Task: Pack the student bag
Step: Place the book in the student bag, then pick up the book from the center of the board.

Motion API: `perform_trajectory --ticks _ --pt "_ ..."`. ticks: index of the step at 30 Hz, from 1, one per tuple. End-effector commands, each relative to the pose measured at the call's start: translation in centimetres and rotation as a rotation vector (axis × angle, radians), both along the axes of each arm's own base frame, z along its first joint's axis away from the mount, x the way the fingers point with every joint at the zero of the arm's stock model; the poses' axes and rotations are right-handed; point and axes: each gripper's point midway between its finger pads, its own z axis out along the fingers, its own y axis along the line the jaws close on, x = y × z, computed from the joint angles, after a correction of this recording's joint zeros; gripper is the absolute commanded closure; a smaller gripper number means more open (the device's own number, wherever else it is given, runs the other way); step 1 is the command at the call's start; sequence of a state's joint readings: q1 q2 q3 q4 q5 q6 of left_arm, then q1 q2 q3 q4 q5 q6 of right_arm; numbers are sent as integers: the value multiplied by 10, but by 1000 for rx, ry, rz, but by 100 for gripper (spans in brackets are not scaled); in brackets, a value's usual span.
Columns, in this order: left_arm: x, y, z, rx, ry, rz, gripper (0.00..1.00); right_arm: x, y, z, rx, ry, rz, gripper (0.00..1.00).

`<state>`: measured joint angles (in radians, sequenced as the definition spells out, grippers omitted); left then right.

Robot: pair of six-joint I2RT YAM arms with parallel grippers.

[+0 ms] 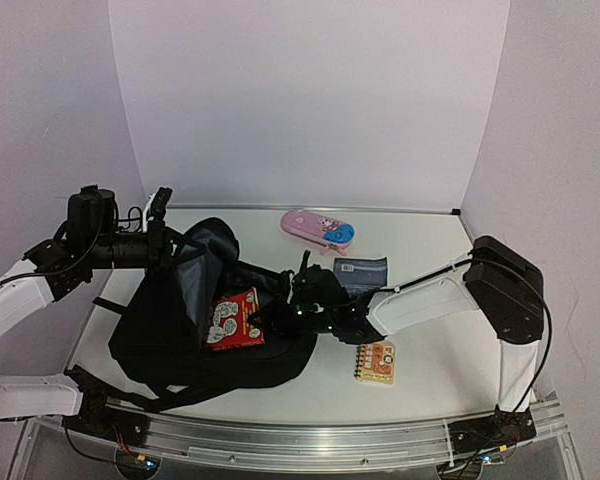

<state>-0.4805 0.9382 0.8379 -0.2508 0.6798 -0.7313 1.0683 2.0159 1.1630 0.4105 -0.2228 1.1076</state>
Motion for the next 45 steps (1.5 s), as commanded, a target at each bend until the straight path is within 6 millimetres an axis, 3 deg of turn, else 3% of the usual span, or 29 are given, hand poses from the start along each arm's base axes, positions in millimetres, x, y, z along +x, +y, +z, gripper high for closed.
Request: perform_trajectory --ticks 1,16,20,25,30,35,37,40,43,45 --pt "1 -3 37 -53 -121 -23 100 19 17 12 -18 -57 -40 100" --pt "6 -10 27 -59 -84 -50 100 34 77 -12 -3 -77 35 99" --pt "9 -6 25 -48 -90 -16 100 34 76 -4 -9 -102 40 86" --pt "13 4 16 -16 -77 57 100 36 63 10 -54 -153 23 63" --pt "25 27 -10 102 -11 219 100 41 28 38 -156 -241 -39 41" --pt "38 71 -65 329 121 462 100 41 -25 88 -247 -344 -110 26" --pt "38 85 -88 395 186 528 100 41 -53 97 -291 -349 -136 22" --pt "34 100 -121 459 291 609 100 47 -102 104 -347 -327 -183 21" --pt "27 117 -147 517 383 696 100 58 -153 92 -404 -265 -230 20" --pt "24 123 -153 531 409 728 100 61 -182 82 -430 -218 -253 20"
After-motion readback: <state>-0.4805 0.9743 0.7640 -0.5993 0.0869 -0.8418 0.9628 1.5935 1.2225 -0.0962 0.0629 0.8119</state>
